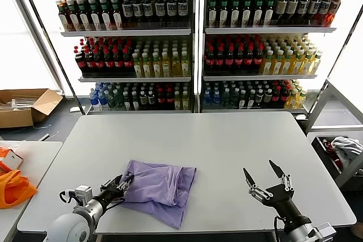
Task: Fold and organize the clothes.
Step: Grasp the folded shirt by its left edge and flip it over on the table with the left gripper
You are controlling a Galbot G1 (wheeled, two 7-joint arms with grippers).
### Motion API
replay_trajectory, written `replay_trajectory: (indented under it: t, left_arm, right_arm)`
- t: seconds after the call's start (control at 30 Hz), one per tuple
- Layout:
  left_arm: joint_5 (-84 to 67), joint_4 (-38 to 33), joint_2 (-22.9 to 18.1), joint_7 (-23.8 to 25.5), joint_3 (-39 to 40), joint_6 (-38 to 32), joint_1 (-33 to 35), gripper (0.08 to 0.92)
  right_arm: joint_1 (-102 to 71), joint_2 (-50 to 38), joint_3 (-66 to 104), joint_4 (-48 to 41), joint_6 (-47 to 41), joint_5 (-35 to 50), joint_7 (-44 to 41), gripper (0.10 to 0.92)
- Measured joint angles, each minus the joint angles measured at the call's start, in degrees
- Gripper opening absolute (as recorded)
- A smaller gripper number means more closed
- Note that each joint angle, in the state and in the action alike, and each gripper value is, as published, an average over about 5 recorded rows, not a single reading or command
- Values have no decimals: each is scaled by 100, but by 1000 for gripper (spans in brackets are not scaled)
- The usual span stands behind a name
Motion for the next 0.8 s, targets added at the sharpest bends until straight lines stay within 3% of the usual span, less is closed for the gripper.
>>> replay_trajectory:
  t: [0.37, 0.57, 0.8]
  left_arm:
    - [72, -181, 22, -9, -17, -98, 94, 123]
    - [75, -387, 34, 32, -399, -208, 245, 105]
    - [36, -474, 187, 261, -1470, -328, 562, 105]
  right_arm:
    - [-55, 33, 25, 25, 42, 11, -7, 823]
    - [-23, 49, 36, 0, 56, 53, -9, 823]
    - [24, -22, 72, -65, 80, 150, -8, 823]
